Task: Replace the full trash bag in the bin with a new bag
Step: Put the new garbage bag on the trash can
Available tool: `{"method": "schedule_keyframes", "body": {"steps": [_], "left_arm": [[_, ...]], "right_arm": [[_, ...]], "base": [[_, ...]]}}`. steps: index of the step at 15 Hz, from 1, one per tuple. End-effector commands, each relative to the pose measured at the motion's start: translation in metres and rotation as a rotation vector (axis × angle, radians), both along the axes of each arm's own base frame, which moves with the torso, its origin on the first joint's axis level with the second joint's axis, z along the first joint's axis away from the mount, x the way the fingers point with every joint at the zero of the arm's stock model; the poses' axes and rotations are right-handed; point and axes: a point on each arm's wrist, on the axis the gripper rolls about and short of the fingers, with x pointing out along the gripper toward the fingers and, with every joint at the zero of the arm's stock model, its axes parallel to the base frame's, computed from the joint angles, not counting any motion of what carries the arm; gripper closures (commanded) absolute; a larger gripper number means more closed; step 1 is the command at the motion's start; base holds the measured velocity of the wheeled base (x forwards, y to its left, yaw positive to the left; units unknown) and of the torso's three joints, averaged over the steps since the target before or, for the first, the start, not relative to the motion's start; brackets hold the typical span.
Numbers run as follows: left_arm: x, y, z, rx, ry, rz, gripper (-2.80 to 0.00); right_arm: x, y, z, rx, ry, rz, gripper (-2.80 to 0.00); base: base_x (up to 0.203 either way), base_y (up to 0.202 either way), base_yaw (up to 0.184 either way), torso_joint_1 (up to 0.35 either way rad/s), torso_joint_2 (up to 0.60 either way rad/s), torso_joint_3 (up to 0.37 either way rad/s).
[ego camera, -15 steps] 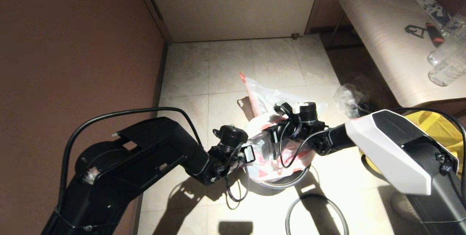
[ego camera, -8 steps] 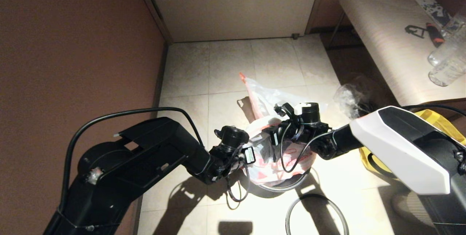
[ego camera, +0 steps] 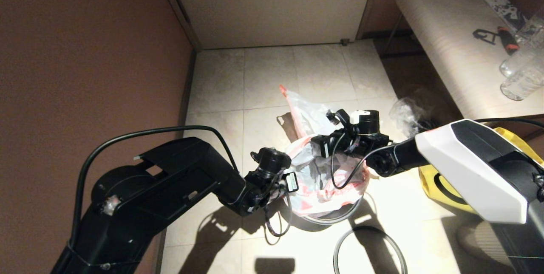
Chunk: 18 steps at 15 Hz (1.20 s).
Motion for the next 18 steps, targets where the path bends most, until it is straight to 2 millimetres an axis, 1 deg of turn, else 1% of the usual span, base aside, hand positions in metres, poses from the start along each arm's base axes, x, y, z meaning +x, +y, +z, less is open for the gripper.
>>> {"method": "schedule_keyframes", "body": {"steps": [1, 4, 8, 10, 13, 15, 18], "left_arm": [[-0.002, -0.002, 0.0, 0.0, 0.0, -0.004, 0.0], [-0.004, -0.003, -0.001, 0.006, 0.002, -0.011, 0.0], [-0.004, -0.002, -0.001, 0.006, 0.0, -0.008, 0.0], [-0.004, -0.002, -0.001, 0.005, -0.001, -0.008, 0.0], [-0.004, -0.002, -0.001, 0.006, -0.001, -0.007, 0.0], [-0.004, -0.002, -0.001, 0.006, -0.001, -0.007, 0.0], [-0.001, -0.001, 0.0, 0.0, -0.015, 0.009, 0.0]], "right_arm": [[0.005, 0.001, 0.0, 0.005, -0.012, 0.0, 0.0], [0.017, -0.003, -0.001, 0.003, -0.007, -0.016, 0.0], [0.036, -0.013, -0.016, -0.013, 0.012, -0.079, 0.0], [0.038, -0.016, -0.023, -0.02, 0.026, -0.09, 0.0], [0.043, -0.028, -0.024, -0.019, 0.027, -0.114, 0.0], [0.047, -0.038, -0.031, -0.021, 0.037, -0.134, 0.0], [0.053, -0.055, -0.048, -0.03, 0.068, -0.168, 0.0]], "base": [[0.0, 0.0, 0.0, 0.0, 0.0, 0.0], [0.0, 0.0, 0.0, 0.0, 0.0, 0.0], [0.0, 0.0, 0.0, 0.0, 0.0, 0.0], [0.0, 0.0, 0.0, 0.0, 0.0, 0.0], [0.0, 0.0, 0.0, 0.0, 0.0, 0.0], [0.0, 0.0, 0.0, 0.0, 0.0, 0.0], [0.0, 0.0, 0.0, 0.0, 0.0, 0.0]]}}
